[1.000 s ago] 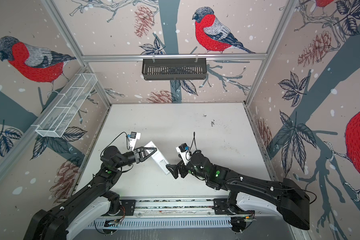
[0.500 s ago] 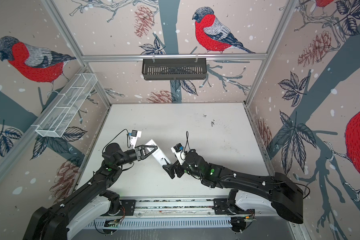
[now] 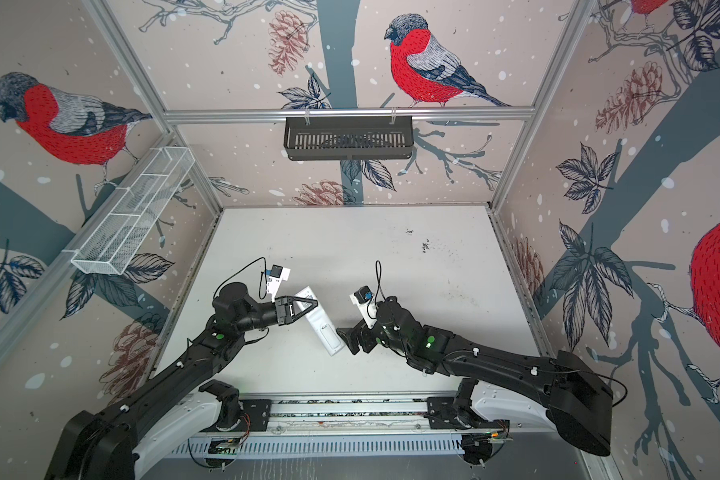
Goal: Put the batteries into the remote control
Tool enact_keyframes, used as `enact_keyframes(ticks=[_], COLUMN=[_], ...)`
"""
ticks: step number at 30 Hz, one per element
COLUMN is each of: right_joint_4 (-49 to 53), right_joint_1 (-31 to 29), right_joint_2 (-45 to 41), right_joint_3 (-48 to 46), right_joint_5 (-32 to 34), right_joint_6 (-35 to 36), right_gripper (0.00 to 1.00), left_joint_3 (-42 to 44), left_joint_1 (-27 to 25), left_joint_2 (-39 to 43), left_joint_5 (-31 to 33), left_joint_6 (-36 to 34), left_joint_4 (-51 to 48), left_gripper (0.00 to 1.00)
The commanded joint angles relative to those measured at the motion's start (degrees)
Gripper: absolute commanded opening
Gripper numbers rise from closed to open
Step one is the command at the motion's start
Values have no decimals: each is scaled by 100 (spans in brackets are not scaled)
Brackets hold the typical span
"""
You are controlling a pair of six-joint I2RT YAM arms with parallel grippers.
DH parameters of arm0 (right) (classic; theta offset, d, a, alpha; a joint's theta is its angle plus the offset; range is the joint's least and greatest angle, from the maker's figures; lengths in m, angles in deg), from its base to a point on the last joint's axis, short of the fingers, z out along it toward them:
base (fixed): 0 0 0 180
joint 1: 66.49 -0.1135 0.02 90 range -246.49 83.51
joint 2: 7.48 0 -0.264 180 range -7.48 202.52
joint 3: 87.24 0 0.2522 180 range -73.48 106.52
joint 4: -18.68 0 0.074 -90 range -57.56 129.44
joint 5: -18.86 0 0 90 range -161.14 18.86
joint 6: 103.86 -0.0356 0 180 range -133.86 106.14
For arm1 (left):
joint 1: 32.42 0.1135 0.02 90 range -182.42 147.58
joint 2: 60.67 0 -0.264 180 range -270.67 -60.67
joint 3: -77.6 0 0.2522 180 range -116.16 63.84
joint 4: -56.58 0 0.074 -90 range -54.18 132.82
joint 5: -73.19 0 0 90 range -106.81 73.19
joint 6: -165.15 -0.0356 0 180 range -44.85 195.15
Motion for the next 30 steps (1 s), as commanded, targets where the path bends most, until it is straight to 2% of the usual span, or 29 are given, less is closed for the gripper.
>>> enact_keyframes(ticks=[1, 4, 11, 20, 23, 30], right_joint_4=[-111, -219, -469, -706, -695, -525], right_joint_1=[-5, -3, -117, -363, -398, -270], right_joint_2=[12, 79, 634, 1733, 2034, 2353], right_joint_3=[0, -17, 92, 457, 598, 682], right_joint_5=[-278, -349, -384, -380, -361, -169], right_joint_6=[93, 38, -106, -95, -77, -66], right_gripper=[96, 96, 96, 93, 89, 85], left_joint_3=[-138, -381, -545, -698, -742, -1038], left_joint_1=[7, 0, -114, -171, -185, -228], left_joint_2=[8, -29, -165, -246, -277, -454], left_joint_5=[292, 860, 1451, 1883, 1865, 1959], left_joint_6=[-430, -943, -1072, -1122, -1208, -1749], left_joint_4=[-470, -1369, -1832, -2310, -2404, -3061], left_gripper=[0, 0, 0, 0, 0, 0])
